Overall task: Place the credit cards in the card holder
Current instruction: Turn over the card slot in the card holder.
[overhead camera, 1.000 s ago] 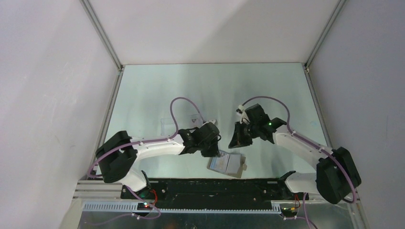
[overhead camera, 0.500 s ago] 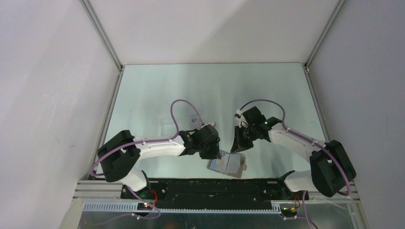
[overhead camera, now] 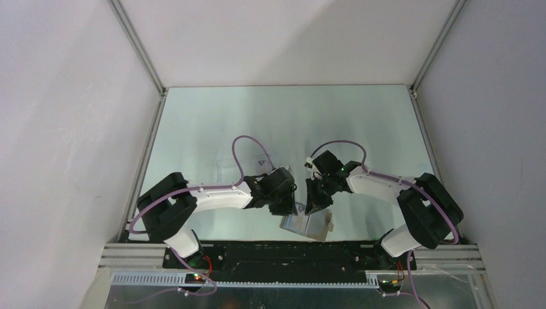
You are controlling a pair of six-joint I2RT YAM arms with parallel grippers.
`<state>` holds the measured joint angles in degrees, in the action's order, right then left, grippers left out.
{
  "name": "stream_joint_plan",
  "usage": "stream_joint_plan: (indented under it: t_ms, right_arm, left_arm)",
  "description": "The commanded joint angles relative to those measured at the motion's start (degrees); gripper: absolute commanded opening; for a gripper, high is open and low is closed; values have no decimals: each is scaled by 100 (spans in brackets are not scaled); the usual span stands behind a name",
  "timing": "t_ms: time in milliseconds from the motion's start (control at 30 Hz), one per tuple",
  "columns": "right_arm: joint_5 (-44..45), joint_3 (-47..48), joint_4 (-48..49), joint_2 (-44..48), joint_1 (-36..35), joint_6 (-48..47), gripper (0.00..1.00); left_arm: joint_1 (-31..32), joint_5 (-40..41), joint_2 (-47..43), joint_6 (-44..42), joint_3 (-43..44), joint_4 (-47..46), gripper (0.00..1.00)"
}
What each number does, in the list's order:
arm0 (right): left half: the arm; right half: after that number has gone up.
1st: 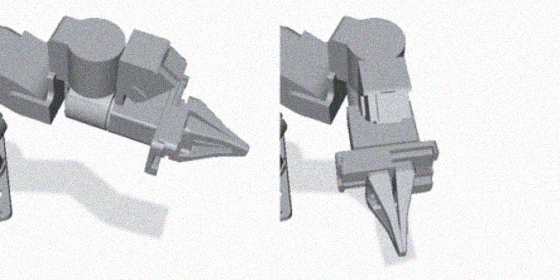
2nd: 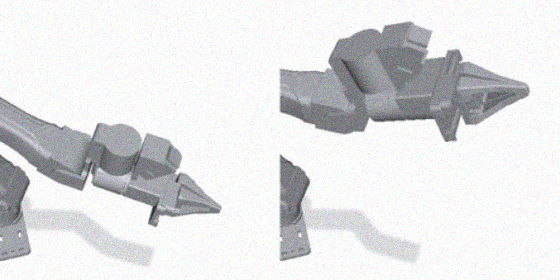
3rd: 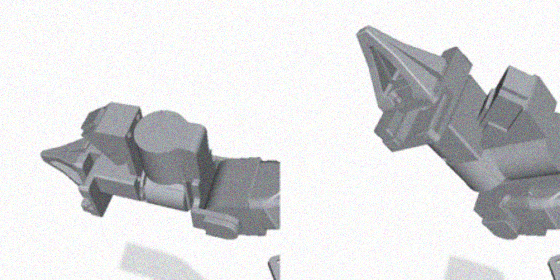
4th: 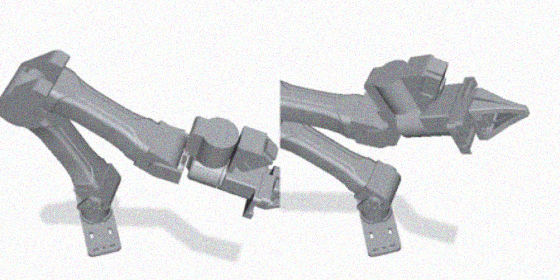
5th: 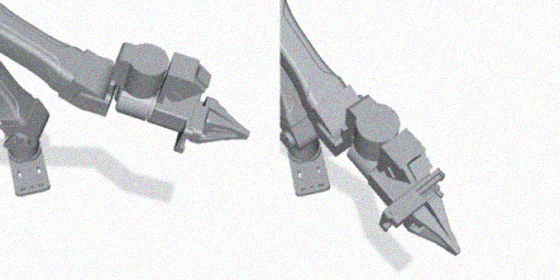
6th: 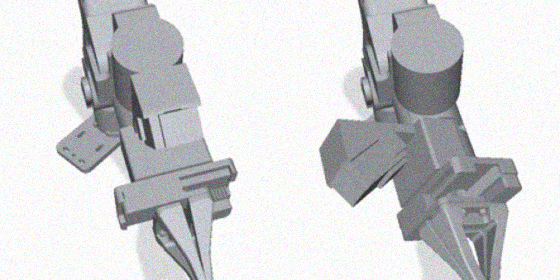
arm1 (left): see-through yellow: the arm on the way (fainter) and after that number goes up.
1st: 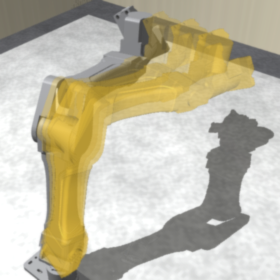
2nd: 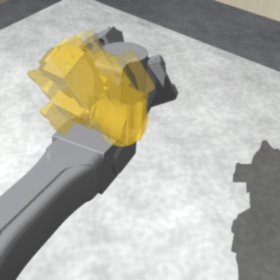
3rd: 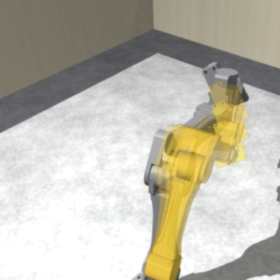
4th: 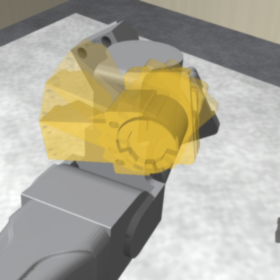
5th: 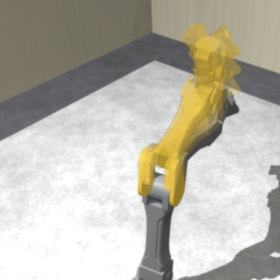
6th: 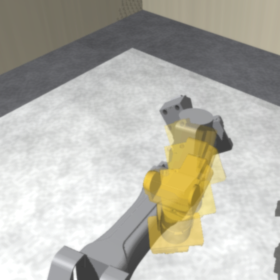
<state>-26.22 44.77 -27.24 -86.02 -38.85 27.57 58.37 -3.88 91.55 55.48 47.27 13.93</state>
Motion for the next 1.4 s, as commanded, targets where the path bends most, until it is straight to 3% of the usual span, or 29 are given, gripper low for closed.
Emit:
stream_joint_plan:
  t_ms: [0, 667, 1000, 1233, 1367]
  right_arm:
    - [207, -68, 89, 61, -28, 47, 0]
    - [595, -280, 84, -504, -44, 11, 0]
    - [609, -280, 72, -546, -36, 11, 0]
    - [583, -276, 76, -528, -40, 0, 0]
    - [570, -278, 77, -507, -42, 3, 0]
  left_arm:
    - [-16, 46, -85, -45, 105, -92, 41]
    - [34, 203, -487, -84, 65, -89, 47]
    - [54, 134, -452, -191, 146, -87, 34]
    - [91, -128, -44, -228, 292, -84, 32]
    - [120, -173, 6, -281, 386, -86, 24]
